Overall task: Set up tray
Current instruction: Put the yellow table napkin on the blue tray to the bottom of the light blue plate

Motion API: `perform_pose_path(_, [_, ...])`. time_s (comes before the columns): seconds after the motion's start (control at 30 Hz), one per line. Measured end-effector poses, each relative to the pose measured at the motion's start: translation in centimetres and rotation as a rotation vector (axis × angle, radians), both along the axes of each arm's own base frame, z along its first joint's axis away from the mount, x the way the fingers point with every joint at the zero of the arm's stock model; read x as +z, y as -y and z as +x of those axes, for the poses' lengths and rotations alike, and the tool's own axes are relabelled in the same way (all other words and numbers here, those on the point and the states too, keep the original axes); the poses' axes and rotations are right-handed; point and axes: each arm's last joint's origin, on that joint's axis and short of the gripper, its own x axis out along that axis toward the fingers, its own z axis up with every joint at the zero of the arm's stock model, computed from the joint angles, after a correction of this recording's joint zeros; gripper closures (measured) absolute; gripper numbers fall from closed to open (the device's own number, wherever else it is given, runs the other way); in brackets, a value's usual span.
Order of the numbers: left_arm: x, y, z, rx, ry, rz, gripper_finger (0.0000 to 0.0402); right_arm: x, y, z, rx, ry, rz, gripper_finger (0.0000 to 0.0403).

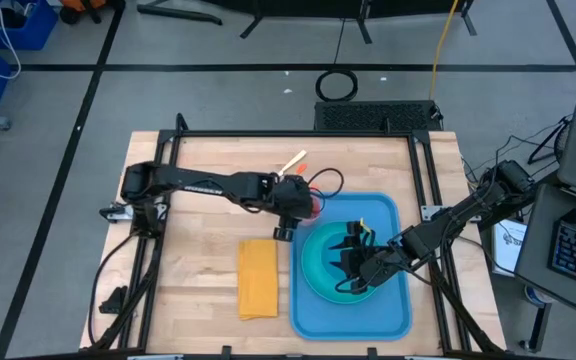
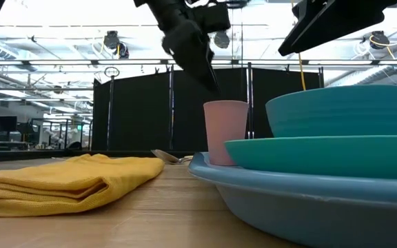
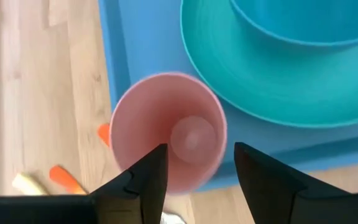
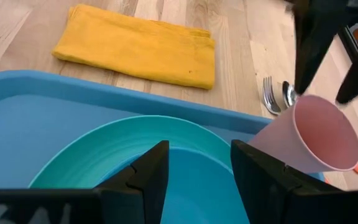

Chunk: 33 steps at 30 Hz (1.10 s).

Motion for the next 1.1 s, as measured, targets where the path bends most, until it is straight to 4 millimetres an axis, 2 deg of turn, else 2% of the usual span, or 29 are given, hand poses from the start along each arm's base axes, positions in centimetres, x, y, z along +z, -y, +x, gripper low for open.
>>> perform_pose_path(0.27, [2.9,2.3,-2.7,0.078,-0.012,0.005,0.0215,0.0,0.0,0.0,0.000,0.000,0.000,0.0238])
perform_pose_path(0.43, [3.4,4.7,-4.1,0.116,-0.066,-0.001,0.0215,0.0,0.0,0.0,0.000,0.000,0.000,0.0238])
perform_pose_path(0.6, [2.7,7.0,-5.8,0.108,-0.203,0.001,0.0215,0.0,0.0,0.0,0.000,0.003,0.002,0.0238])
perform_pose_path(0.7, [2.2,8.2,-6.1,0.157,-0.196,-0.036,0.0215,0.0,0.0,0.0,0.000,0.002,0.002,0.0238])
perform_pose_path(0.93, [-1.0,12.1,-7.9,0.147,-0.221,-0.024,0.0215,0.0,0.0,0.0,0.000,0.002,0.002,0.0238])
perform_pose_path(1.1, [-3.2,15.6,-8.8,0.116,-0.131,-0.093,0.0215,0.0,0.0,0.0,0.000,0.003,0.002,0.0238])
